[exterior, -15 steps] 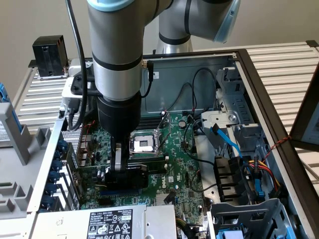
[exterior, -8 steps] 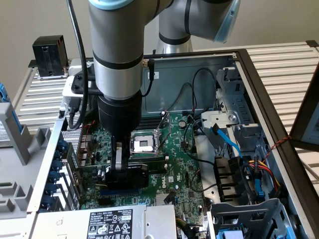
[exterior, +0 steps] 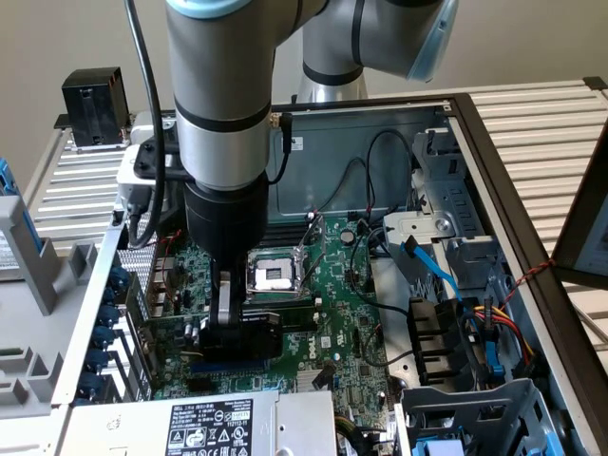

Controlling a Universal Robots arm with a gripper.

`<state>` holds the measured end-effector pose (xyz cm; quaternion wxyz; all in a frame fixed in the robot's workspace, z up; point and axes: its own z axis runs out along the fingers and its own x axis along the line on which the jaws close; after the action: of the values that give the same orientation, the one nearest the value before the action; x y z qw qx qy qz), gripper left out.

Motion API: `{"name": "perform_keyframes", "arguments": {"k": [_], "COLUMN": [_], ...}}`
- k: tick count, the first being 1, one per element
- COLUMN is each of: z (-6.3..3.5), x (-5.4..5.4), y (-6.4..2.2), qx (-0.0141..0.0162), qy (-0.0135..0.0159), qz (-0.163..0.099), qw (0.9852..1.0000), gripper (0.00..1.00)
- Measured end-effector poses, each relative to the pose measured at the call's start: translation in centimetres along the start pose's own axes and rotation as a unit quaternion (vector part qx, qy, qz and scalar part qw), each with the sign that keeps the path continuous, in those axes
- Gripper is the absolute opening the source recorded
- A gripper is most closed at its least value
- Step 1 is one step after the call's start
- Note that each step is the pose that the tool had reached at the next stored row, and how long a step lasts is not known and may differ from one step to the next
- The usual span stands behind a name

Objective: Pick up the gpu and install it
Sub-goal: 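Press down on the gpu until it lock into place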

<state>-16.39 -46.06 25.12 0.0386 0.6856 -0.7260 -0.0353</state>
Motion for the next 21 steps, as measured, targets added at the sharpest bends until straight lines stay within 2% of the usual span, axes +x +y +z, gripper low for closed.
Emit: {"name": "perform_keyframes", "arguments": {"k": [21], "z": [0.0], "x": [-0.06], "y": [-0.09], "qx": [0.0002], "qy": [-0.0002], "qz": [0.001], "qw": [1.0], "gripper": [0.26]}}
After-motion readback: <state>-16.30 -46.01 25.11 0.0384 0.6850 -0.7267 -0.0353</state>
